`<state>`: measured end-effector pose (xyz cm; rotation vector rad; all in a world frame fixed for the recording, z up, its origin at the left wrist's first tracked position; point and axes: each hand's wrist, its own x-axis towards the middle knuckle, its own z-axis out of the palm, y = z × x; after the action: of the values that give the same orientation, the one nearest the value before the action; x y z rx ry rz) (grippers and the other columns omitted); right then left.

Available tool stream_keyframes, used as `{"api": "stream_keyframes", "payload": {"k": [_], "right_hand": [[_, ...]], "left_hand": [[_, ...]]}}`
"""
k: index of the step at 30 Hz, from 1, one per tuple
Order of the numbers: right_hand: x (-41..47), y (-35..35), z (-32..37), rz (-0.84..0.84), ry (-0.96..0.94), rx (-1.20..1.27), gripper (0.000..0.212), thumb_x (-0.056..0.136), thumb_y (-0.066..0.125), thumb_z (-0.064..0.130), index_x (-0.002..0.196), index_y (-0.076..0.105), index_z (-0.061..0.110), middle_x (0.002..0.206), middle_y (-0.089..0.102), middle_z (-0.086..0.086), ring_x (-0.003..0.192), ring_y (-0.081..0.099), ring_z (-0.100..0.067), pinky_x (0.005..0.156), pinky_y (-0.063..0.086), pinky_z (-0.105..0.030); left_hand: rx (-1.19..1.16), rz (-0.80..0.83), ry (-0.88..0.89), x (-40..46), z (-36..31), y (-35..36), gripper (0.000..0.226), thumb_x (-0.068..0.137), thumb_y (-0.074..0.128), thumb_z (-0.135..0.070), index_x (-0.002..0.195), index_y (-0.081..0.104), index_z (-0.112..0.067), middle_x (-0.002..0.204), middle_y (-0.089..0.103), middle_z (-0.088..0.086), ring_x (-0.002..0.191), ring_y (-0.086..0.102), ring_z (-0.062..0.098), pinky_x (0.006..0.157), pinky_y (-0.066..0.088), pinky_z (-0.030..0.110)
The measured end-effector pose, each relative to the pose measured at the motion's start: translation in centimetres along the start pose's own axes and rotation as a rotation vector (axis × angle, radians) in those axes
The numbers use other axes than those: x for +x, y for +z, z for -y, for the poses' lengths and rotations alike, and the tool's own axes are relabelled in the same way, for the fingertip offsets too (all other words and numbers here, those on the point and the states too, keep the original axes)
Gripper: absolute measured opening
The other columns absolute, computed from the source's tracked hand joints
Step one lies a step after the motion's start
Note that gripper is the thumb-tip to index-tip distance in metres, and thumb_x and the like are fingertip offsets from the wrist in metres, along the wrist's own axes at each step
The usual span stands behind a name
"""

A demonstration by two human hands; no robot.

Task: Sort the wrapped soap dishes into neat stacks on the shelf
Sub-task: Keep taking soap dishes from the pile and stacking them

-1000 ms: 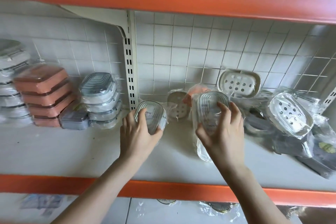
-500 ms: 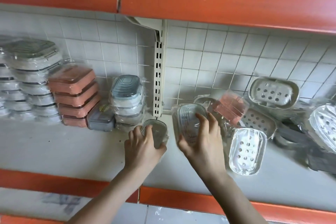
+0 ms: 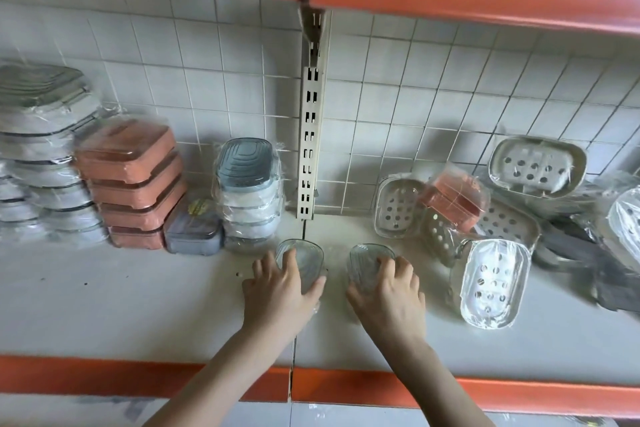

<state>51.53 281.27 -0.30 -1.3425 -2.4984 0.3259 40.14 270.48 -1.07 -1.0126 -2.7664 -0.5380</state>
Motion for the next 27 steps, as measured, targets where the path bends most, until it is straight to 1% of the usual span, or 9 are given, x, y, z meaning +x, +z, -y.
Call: {"api": "stream_keyframes", "payload": {"k": [2,4,6,9,12,17,19,23,27], "right_hand": [[-0.1,0.1,0.1,0.001,0.002,-0.071,0.052,0.079,0.052,0.051,0.116,0.046,0.014,0.131,0.043,-0.012,0.119,0.044,-0.033,0.095,0.038,-0.041],[-0.2,0.0,0.3,-0.088,-0.080,-0.098,0.051,0.078,0.051,0.050,0.109,0.054,0.009,0.128,0.051,-0.020,0.116,0.050,-0.039,0.094,0.043,-0.046],[-0.5,-0.2,0.7,-0.189,-0.240,0.011,0.049,0.080,0.045,0.047,0.107,0.060,0.008,0.123,0.056,-0.021,0.112,0.053,-0.040,0.094,0.046,-0.047],[-1.5,-0.8,2.2,-0.132,-0.498,0.231,0.042,0.087,0.042,0.040,0.114,0.060,0.013,0.122,0.055,-0.009,0.111,0.052,-0.028,0.096,0.039,-0.030],[-2.6,-0.4,3.1,0.063,-0.653,0.195,0.042,0.085,0.047,0.040,0.119,0.056,0.017,0.126,0.050,-0.003,0.117,0.049,-0.023,0.090,0.047,-0.031],[-2.1,1.0,3.8,0.031,-0.668,0.005,0.060,0.055,0.086,0.036,0.106,0.057,0.020,0.111,0.059,-0.001,0.099,0.063,-0.024,0.054,0.055,-0.028],[-1.2,1.1,4.1,0.014,-0.651,-0.017,0.057,0.061,0.085,0.031,0.110,0.059,0.019,0.113,0.058,-0.002,0.103,0.060,-0.025,0.058,0.056,-0.031],[0.6,0.8,4.8,0.092,-0.612,-0.054,0.050,0.089,0.060,0.022,0.135,0.043,0.016,0.137,0.040,-0.004,0.129,0.037,-0.026,0.090,0.050,-0.039],[2.8,1.1,5.4,0.106,-0.606,-0.055,0.043,0.089,0.056,0.015,0.131,0.044,0.013,0.135,0.042,-0.006,0.126,0.041,-0.026,0.094,0.046,-0.035]], "left_hand": [[-0.097,0.061,0.022,0.4,0.9,-0.4,0.067,0.080,0.048,-0.065,0.128,0.049,-0.016,0.117,0.052,0.009,0.112,0.048,0.031,0.085,0.044,0.040],[-0.277,0.201,0.064,0.5,2.3,-0.9,0.076,0.078,0.062,-0.058,0.139,0.034,-0.022,0.131,0.040,0.002,0.126,0.035,0.022,0.100,0.033,0.032],[-0.416,0.294,0.110,0.4,3.6,-1.6,0.091,0.069,0.075,-0.051,0.143,0.028,-0.026,0.134,0.034,-0.002,0.129,0.031,0.015,0.104,0.030,0.027],[-0.418,0.421,0.189,0.1,4.9,-2.2,0.098,0.064,0.082,-0.040,0.144,0.025,-0.032,0.134,0.031,-0.008,0.127,0.034,0.009,0.104,0.032,0.025],[-0.308,0.299,0.275,-0.1,5.6,-2.0,0.079,0.069,0.074,-0.038,0.138,0.036,-0.027,0.134,0.035,-0.006,0.126,0.040,0.013,0.099,0.041,0.035],[-0.279,0.112,0.319,-0.1,5.3,-1.0,0.059,0.076,0.074,-0.026,0.129,0.049,-0.019,0.138,0.037,-0.004,0.127,0.034,0.017,0.101,0.042,0.035],[-0.294,0.018,0.368,0.3,4.9,-0.4,0.055,0.070,0.079,-0.020,0.120,0.057,-0.016,0.128,0.048,-0.003,0.119,0.036,0.014,0.092,0.048,0.035],[-0.250,-0.061,0.402,1.7,4.0,0.1,0.052,0.055,0.087,-0.015,0.102,0.065,-0.017,0.106,0.058,-0.006,0.099,0.049,0.015,0.074,0.053,0.027],[-0.204,-0.116,0.406,3.4,3.2,0.4,0.038,0.052,0.084,-0.005,0.086,0.070,-0.013,0.088,0.063,-0.003,0.082,0.061,0.022,0.071,0.053,0.027]]}}
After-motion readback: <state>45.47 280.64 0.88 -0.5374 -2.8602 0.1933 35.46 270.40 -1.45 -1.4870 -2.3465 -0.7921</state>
